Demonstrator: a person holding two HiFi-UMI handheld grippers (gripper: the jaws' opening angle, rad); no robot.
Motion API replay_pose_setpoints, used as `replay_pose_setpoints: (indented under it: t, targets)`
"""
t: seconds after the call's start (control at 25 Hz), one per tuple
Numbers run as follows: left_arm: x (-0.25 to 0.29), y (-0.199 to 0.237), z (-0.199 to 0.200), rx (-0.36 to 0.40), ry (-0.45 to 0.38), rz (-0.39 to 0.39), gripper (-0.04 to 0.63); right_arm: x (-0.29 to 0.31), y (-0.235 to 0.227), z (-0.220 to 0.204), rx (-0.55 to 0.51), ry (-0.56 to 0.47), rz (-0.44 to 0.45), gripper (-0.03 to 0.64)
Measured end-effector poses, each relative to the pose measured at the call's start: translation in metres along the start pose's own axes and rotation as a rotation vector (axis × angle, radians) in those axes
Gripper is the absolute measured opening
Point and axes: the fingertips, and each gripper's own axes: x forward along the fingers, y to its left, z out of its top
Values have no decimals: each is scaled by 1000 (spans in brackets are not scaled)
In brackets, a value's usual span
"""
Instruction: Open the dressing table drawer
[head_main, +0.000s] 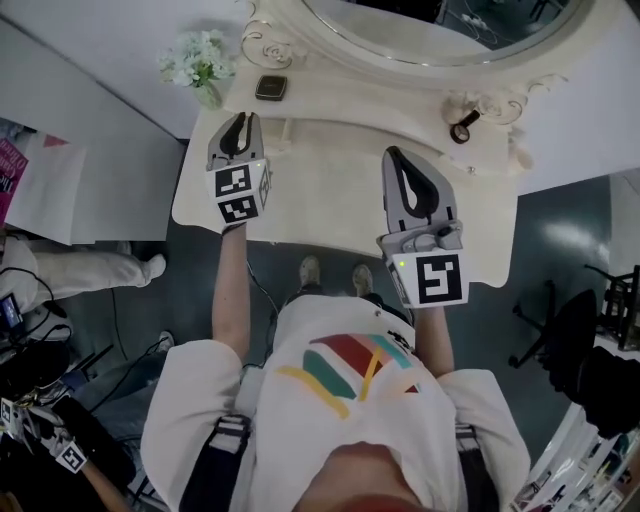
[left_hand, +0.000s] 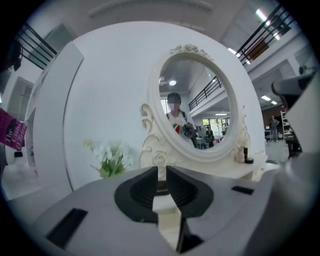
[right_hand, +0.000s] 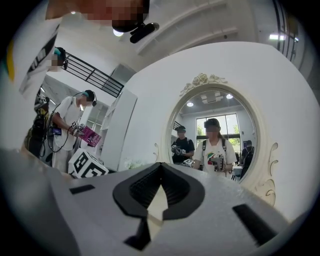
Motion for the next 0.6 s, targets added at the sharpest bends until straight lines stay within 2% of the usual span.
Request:
replay_pose_setpoints:
  t: [0.16,0.32,0.52,0.6]
  targets:
    - [-23,-30,80,-7,-136,-23,15,-3,-17,16,-7,-48,-32,0]
    - [-54,-70,143,-15,-236,-55,8,-11,-35,30,-2,-84,-72,0]
    - [-91,-118,191,14,-363,-84,6,-23,-54,42,2,-110,-114,0]
    - [-105,-134,197,31,-379,-98,6,-29,-59,45,3,-118,-126,0]
